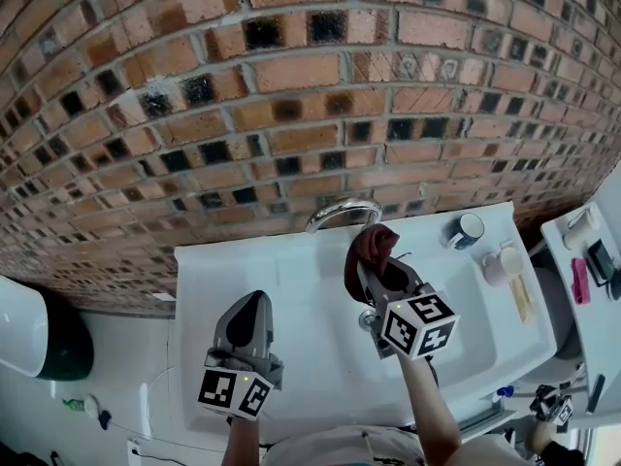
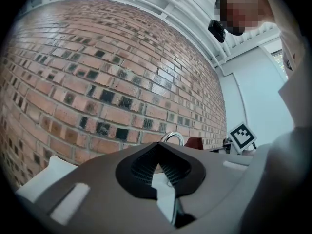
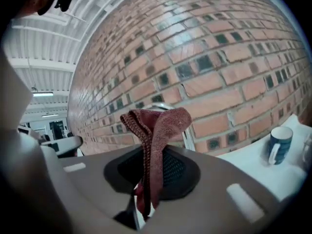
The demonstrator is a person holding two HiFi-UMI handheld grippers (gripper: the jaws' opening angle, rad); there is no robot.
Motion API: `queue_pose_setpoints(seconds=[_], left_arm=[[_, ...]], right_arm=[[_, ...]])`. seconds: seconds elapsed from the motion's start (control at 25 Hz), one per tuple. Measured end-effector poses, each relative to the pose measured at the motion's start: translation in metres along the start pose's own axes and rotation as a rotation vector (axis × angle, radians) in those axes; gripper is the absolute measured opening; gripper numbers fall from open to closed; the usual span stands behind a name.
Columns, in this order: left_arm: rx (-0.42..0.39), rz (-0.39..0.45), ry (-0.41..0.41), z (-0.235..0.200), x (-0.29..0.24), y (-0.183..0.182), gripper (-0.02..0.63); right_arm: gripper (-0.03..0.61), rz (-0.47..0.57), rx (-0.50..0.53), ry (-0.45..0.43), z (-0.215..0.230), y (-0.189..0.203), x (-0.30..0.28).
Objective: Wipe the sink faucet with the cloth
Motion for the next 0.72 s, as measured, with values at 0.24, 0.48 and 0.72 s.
queue_pose_setpoints(seconds=[0.24, 0.48, 0.72], left_arm=[[-0.017, 0.050, 0.012, 0.022, 0.025, -0.007, 0.002], [-0.010, 0.080, 0.014, 0.041, 0.052, 0.000, 0.002], [-0.030, 0.091, 0.019, 0.051, 0.064, -0.005, 0.002]], right_arm=[[0.046, 0.105, 0.067, -0.047, -0.050, 0.008, 0.070], [0.046, 0.091, 0.111, -0.049, -0.072, 0.030, 0.098], [0.046, 0.105, 0.123, -0.050, -0.075, 0.027, 0.114]])
Point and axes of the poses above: the fingertips, and each gripper's own axes: x backward along the fingers, z to its right, y out of its underside, the point moved 10 cm from there along x, backward along the fingers, and after that the axes turned 11 degrees about -z, right-handed, at the moved point
